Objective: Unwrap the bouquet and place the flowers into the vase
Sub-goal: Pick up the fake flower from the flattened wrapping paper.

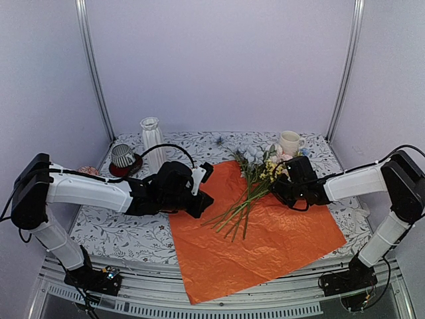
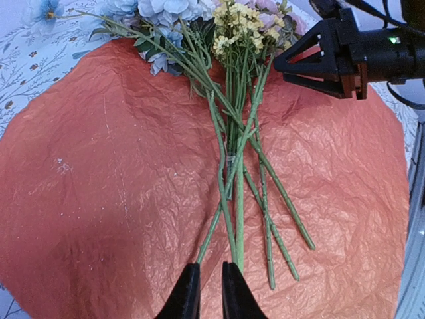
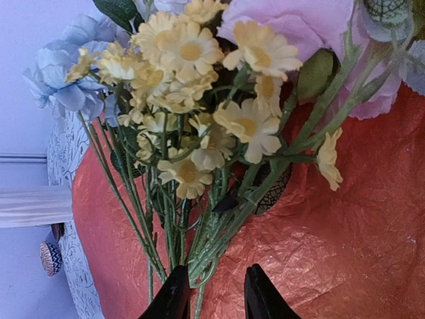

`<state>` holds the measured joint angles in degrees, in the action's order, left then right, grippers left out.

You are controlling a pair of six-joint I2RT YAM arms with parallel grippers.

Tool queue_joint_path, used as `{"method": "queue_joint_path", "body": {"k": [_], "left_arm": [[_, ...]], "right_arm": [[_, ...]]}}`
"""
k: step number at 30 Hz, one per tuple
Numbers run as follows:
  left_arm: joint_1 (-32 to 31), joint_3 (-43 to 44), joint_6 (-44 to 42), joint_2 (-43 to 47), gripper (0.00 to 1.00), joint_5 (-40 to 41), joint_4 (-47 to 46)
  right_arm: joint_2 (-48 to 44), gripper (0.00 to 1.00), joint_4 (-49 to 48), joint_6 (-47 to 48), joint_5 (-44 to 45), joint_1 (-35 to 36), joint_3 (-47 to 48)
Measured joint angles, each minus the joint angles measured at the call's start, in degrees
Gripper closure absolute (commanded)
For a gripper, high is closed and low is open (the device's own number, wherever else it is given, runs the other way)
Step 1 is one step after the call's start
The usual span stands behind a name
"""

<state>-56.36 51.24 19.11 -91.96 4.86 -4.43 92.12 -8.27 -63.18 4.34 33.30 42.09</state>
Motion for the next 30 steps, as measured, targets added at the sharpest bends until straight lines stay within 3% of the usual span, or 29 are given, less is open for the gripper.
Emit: {"method": "queue_joint_path", "body": {"k": [13, 15, 20, 30], "left_arm": [[0.0, -0.11, -0.04, 0.0, 0.86, 0.15, -0.04], [0.0, -0.11, -0.04, 0.0, 0.86, 0.17, -0.04], [0.0, -0.15, -0.04, 0.02, 0.86, 0.33, -0.02], [0.0, -0.24, -0.02, 0.09, 0.86, 0.31, -0.02]], "right_arm": [[6.99, 0.71, -2.51, -3.3, -0.74, -0.61, 2.6], [7.32, 0.74, -2.89, -3.69, -0.92, -0.94, 2.6], [7.8, 0.94, -4.07, -4.63, -1.7, -1.38, 2.6], [5.29, 0.97, -5.9, -6.23, -1.92, -1.55, 0.81]]}}
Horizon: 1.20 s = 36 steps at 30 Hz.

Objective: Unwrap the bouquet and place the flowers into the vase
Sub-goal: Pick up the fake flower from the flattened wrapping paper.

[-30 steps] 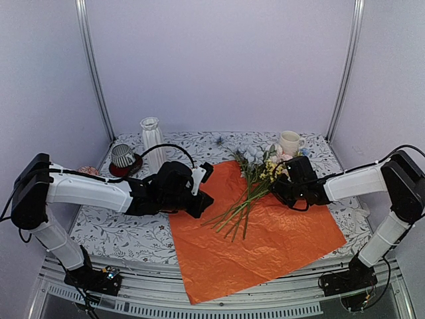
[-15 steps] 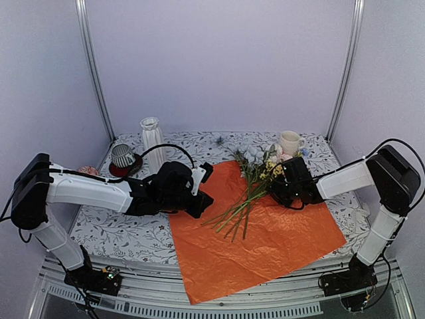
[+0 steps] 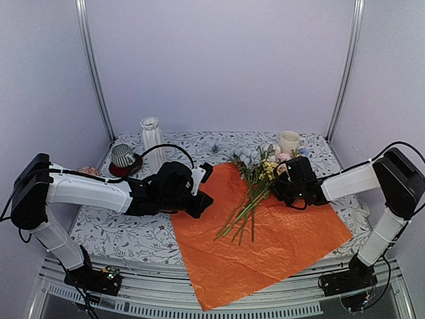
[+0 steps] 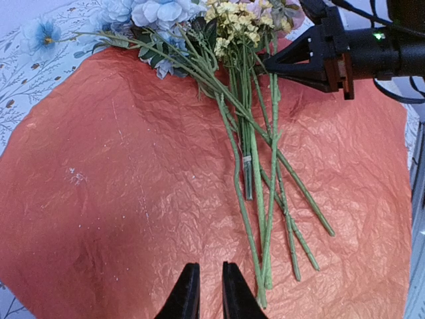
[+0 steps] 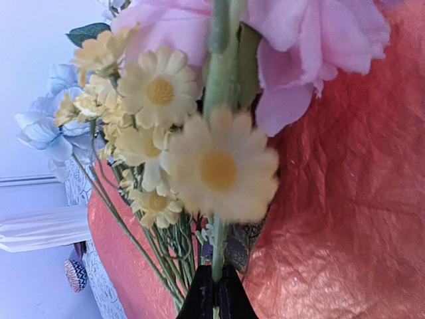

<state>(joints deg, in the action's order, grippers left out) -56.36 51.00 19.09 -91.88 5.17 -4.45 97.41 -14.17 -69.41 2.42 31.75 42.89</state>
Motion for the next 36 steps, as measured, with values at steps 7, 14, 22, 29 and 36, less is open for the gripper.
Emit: {"method": "queue_joint_path", "body": {"k": [7, 14, 22, 29, 36], "left_arm": [[0.0, -0.02, 0.0, 0.02, 0.86, -0.02, 0.0], [0.0, -0.02, 0.0, 0.02, 0.85, -0.15, 0.0], [-0.02, -0.07, 0.04, 0.11, 0.83, -0.37, 0.02], [-0.42, -0.55, 0.33, 2.82, 0.73, -2.03, -0.42], [-2.6, -3.58, -0.55, 8.44, 0.66, -6.78, -6.62]], "right_arm": [[-7.89, 0.96, 0.13, -0.04, 0.11, 0.0, -4.07], [-15.74, 0.96, 0.09, -0.02, 0.22, 0.0, -8.0], [-28.68, 0.97, 1.16, 2.4, 0.11, -0.02, -15.23], [-43.82, 0.97, 1.14, 14.58, -0.96, -0.02, -18.71], [-56.35, 0.98, -5.31, 26.8, -8.39, -0.04, -22.49]]}}
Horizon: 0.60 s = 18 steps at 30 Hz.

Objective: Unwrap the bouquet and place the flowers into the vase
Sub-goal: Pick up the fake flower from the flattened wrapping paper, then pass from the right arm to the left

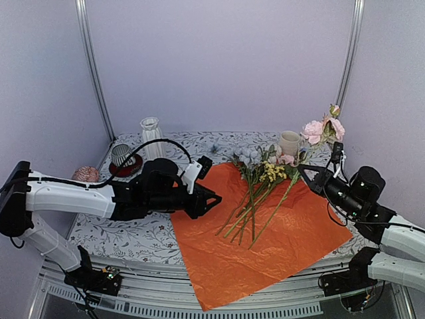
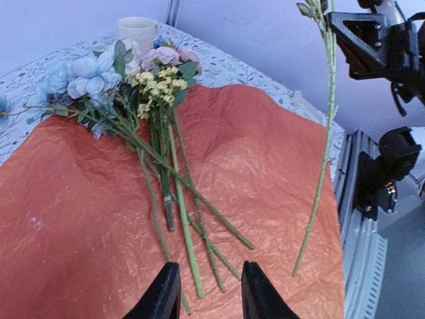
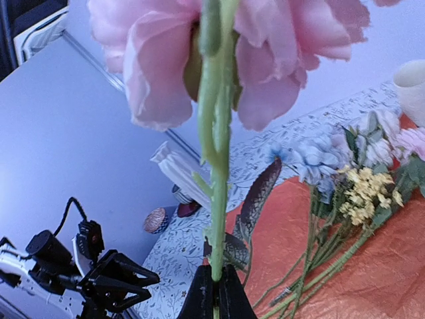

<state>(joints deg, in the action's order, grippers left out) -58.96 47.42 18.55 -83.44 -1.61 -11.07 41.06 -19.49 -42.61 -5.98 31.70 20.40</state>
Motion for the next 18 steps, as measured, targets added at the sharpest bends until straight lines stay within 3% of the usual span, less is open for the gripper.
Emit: {"method": "queue_joint_path", "body": {"k": [7, 18], "left_arm": [[-2.19, -0.57, -1.29, 1.36, 0.52, -5.03, -6.64], [-6.4, 7.15, 0.57, -7.93, 0.52, -13.99, -14.78]], "right_arm": [[0.02, 0.97, -10.97, 6.84, -13.4, 0.0, -0.76], [7.3, 0.97, -23.15, 9.7, -22.93, 2.73, -0.09]]}}
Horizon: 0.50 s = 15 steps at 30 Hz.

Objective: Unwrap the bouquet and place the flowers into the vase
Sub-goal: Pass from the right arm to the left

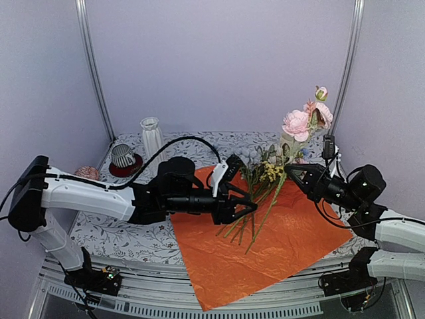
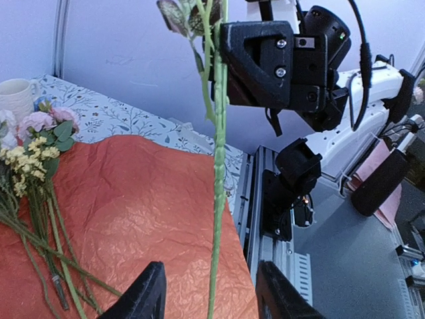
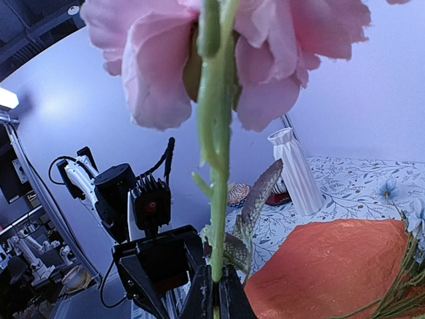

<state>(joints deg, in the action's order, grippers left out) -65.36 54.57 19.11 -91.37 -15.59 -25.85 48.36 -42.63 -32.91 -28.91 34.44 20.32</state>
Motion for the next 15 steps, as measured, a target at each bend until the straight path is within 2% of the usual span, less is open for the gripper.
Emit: {"method": "queue_joint_path", "body": {"k": [7, 15], "left_arm": [[-0.81, 6.67, 0.33, -5.16, 0.59, -3.08, 0.07], [-0.94, 11.39, 0.63, -9.44, 0.73, -4.76, 0.15]], "right_arm": [[1.4, 0.97, -1.79, 1.2, -0.2, 1.7, 1.11], [2.51, 0.97, -2.84, 1.51, -0.2, 2.32, 1.11]]}}
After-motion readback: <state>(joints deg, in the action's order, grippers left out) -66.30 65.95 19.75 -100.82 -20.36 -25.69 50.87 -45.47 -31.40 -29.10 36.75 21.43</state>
